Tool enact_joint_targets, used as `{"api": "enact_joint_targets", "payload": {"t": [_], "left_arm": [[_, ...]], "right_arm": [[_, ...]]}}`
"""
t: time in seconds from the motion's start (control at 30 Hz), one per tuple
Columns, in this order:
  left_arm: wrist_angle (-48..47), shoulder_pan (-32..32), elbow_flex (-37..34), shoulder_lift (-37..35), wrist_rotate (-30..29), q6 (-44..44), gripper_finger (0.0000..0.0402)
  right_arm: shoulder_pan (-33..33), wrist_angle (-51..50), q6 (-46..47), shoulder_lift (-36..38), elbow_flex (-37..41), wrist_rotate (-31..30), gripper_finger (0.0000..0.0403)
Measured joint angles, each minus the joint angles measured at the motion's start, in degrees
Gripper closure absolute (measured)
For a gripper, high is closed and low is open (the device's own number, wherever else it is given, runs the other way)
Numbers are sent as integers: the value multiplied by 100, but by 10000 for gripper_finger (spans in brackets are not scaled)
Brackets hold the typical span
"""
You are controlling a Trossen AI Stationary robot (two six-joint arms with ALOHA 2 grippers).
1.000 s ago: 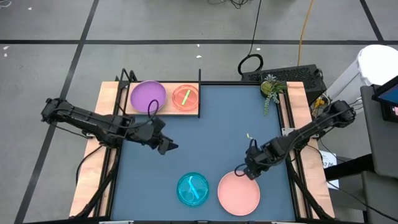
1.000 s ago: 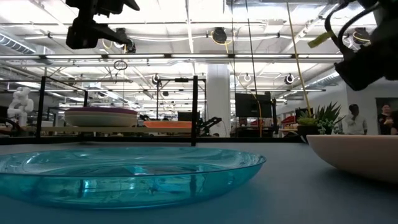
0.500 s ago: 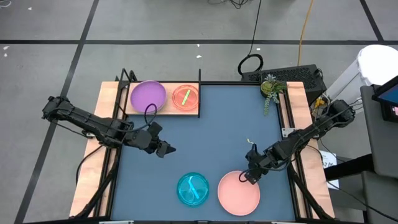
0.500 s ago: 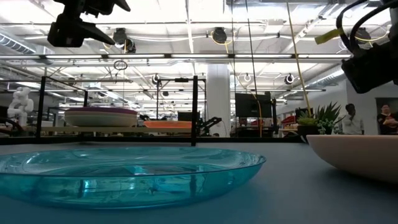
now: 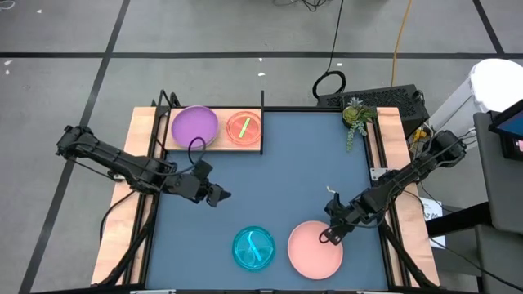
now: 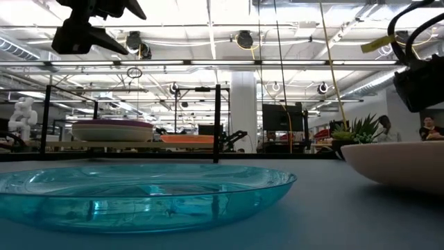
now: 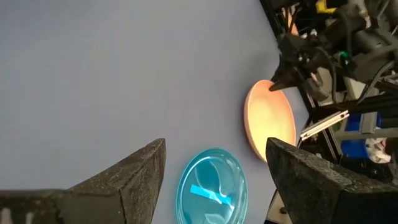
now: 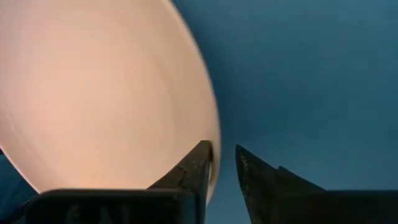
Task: Place and stack plates onto a shelf
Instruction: Stack the light orange plate on top of the violet plate on the shelf
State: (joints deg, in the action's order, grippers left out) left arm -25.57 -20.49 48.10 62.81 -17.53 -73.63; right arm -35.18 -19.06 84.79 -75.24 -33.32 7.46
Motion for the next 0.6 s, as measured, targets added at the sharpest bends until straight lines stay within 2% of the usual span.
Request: {"api": "enact_joint_targets", "payload": {"t": [0.17,0.6], "left_arm": [[4,3,0,0,-155,0,122],[5,4,0,0,-200,-172,122]], "right_arm": [[-19,132,4,8,41,-15,395],[-18,619,351,247,48,-30,401]]}}
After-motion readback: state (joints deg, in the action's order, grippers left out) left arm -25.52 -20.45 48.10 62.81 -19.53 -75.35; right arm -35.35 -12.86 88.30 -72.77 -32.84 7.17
